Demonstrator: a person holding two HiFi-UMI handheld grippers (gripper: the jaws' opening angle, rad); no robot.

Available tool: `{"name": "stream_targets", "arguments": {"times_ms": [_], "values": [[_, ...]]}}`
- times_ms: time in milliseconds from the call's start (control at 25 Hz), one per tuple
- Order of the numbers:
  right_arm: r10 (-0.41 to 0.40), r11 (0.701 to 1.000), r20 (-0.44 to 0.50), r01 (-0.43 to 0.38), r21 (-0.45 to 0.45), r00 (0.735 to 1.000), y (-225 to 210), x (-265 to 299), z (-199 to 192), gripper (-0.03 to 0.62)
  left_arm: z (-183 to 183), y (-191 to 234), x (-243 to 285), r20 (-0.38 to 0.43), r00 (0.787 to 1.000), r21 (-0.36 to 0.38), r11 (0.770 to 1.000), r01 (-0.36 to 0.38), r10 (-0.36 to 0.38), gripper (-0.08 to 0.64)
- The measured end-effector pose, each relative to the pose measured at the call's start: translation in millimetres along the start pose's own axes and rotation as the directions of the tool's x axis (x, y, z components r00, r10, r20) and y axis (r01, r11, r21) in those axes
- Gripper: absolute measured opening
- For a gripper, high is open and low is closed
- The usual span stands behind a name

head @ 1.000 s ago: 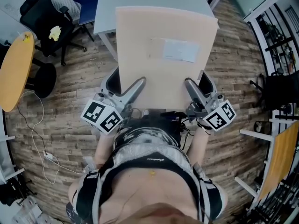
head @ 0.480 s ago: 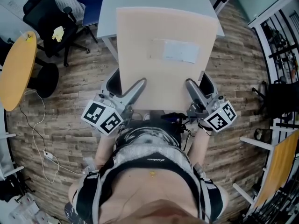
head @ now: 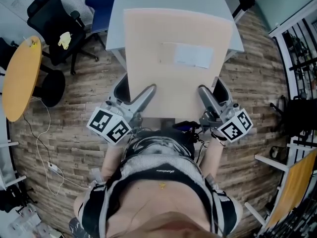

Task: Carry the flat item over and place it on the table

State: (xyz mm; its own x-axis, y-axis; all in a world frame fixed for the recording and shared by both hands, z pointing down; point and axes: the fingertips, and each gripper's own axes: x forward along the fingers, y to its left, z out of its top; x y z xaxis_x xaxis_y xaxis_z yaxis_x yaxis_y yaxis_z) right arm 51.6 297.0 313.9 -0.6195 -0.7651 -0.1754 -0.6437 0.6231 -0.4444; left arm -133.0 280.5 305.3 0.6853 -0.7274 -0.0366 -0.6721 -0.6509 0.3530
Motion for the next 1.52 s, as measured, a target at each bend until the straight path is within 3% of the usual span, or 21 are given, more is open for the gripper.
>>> {"name": "stream_targets", "arguments": {"times_ms": [440, 880, 1120, 1520], "values": [[-0.018, 1.0, -0.036, 0.018, 0.011, 0.999, -36.1, 43.0, 8.6, 0.308, 8.0, 38.0, 41.7, -0.018, 1.0, -0.036, 0.999, -0.013, 0.013, 0.371], [-0.033, 0.998, -0.059, 0.036, 0.044, 0.998, -78.4, 60.8, 2.6, 0.308, -7.2, 62.0, 78.3, -0.056, 0.998, -0.062, 0.998, -0.031, 0.028, 0.371], [-0.032, 0.997, -0.047, 0.036, 0.072, 0.998, -123.3, 81.1, 20.4, 0.307, 0.8, 75.6, 128.7, -0.076, 0.997, -0.052, 0.998, -0.035, 0.031, 0.371], [0.002, 0.999, -0.035, 0.0, 0.053, 0.999, -170.5, 110.3, 49.2, 0.305, 14.1, 88.6, 184.1, -0.043, 0.998, -0.024, 0.999, -0.047, 0.046, 0.371]]}}
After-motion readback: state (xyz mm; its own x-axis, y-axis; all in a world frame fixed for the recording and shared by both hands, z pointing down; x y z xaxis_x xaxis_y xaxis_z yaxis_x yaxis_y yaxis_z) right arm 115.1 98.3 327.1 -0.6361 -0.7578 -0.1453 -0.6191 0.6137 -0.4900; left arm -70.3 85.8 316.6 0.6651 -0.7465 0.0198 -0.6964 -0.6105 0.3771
